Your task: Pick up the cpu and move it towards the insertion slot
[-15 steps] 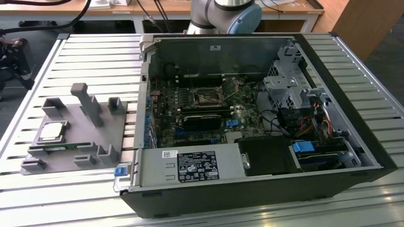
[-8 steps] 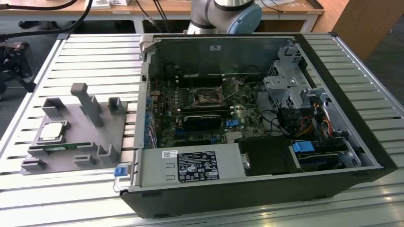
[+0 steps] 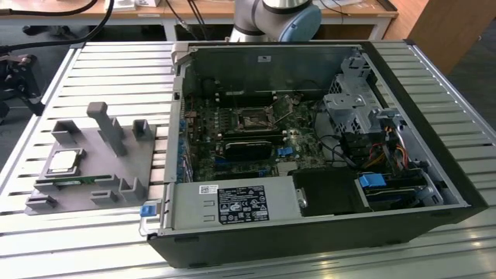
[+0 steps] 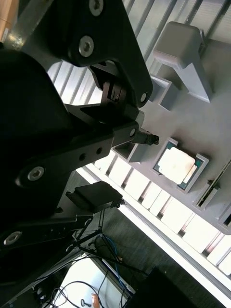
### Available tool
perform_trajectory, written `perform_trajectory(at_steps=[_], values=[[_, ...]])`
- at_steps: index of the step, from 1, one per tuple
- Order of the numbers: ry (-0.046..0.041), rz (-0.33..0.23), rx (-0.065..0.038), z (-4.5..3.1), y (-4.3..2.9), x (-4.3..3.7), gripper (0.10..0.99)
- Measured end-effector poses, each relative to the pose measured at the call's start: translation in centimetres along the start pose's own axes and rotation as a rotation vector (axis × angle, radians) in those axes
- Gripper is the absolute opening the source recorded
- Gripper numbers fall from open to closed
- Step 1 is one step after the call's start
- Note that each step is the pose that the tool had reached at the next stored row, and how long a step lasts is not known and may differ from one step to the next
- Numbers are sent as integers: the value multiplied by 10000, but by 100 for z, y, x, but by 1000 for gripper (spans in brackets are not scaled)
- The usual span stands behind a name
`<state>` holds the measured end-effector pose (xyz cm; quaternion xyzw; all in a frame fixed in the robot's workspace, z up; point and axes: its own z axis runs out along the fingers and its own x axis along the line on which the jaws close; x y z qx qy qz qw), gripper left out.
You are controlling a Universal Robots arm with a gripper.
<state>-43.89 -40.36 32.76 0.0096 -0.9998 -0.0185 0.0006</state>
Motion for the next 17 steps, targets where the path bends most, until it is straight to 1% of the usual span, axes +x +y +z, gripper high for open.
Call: perform_trajectory(at_steps=[17], values=[[-1, 0, -1, 67, -2, 26, 588]])
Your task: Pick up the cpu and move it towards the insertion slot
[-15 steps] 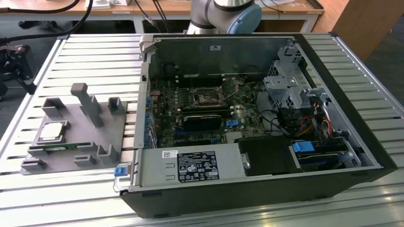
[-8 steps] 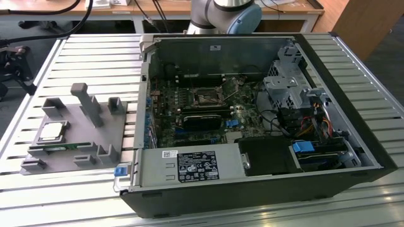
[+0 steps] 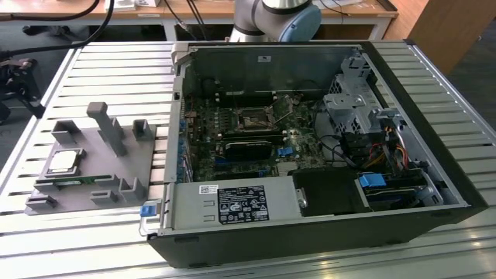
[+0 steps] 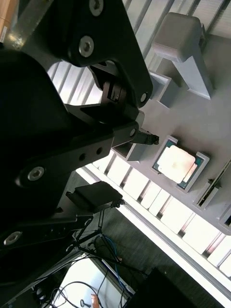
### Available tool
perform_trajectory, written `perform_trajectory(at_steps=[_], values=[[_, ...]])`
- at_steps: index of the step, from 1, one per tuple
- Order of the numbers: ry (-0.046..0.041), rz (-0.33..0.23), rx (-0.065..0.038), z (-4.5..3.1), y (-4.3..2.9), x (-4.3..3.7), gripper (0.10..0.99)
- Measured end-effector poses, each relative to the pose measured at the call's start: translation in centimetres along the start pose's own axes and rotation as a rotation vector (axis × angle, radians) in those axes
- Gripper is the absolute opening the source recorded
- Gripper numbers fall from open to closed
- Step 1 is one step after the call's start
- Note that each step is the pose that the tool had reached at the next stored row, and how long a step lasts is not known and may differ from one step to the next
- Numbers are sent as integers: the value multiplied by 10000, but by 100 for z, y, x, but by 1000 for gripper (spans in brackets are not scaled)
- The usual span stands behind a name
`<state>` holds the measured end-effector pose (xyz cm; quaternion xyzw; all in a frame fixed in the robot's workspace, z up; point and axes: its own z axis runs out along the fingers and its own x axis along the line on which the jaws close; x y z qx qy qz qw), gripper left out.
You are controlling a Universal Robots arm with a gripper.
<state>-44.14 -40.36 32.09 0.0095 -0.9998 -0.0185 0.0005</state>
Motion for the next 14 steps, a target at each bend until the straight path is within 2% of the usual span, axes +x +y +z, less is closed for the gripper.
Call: perform_trajectory(at_steps=[14], values=[[1, 0, 1, 66, -2, 33, 588]])
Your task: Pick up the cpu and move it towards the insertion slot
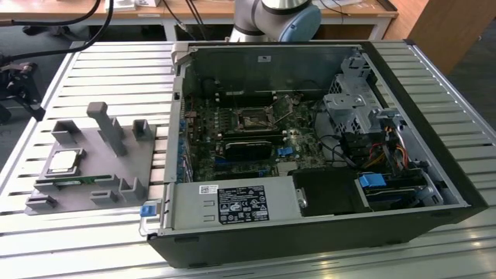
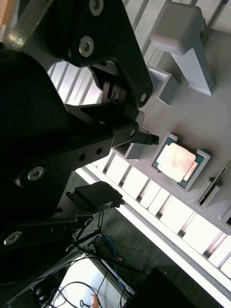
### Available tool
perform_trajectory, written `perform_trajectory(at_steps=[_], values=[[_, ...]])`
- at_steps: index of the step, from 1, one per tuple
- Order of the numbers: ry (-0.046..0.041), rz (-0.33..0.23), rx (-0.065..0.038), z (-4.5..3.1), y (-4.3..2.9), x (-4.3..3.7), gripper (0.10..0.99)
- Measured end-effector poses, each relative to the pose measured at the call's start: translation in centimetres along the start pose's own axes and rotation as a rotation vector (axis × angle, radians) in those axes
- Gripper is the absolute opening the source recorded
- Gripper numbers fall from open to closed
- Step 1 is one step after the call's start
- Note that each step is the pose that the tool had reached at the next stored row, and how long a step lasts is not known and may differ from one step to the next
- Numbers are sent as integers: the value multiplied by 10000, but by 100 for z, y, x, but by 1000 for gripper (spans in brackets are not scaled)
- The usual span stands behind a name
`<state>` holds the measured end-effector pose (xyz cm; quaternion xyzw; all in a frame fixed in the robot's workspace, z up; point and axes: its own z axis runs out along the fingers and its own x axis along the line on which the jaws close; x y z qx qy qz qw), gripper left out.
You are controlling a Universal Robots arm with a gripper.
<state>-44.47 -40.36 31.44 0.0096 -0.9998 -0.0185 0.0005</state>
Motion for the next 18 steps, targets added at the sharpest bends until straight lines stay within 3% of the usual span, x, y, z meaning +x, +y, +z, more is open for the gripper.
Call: perform_trajectory(at_steps=[18], values=[[0, 0, 0, 57, -2, 18, 588]])
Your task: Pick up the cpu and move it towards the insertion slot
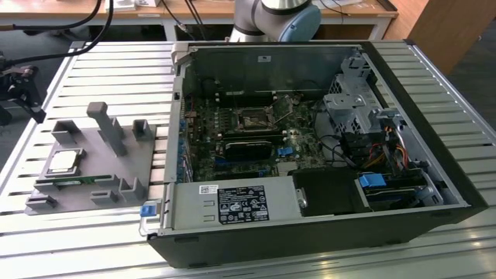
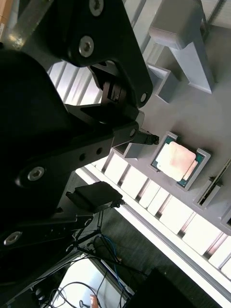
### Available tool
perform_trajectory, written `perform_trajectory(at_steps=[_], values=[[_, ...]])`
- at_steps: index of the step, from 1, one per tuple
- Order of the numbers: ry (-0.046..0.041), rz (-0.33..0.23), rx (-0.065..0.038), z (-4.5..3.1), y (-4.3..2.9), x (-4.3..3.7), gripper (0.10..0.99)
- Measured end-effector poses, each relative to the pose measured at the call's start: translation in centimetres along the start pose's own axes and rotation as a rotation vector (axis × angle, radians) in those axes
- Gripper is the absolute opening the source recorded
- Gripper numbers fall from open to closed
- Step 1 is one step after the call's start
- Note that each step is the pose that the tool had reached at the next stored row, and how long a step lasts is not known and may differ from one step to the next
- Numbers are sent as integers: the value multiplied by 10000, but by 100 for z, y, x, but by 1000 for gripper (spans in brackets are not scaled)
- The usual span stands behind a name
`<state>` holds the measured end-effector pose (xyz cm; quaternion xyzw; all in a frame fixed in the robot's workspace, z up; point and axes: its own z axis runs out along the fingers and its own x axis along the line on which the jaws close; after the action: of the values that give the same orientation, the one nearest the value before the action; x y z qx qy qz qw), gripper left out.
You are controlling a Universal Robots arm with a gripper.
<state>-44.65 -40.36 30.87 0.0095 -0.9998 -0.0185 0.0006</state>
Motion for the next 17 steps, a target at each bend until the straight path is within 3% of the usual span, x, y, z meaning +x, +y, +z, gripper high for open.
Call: perform_trajectory(at_steps=[17], values=[[0, 1, 1, 106, -6, 12, 588]])
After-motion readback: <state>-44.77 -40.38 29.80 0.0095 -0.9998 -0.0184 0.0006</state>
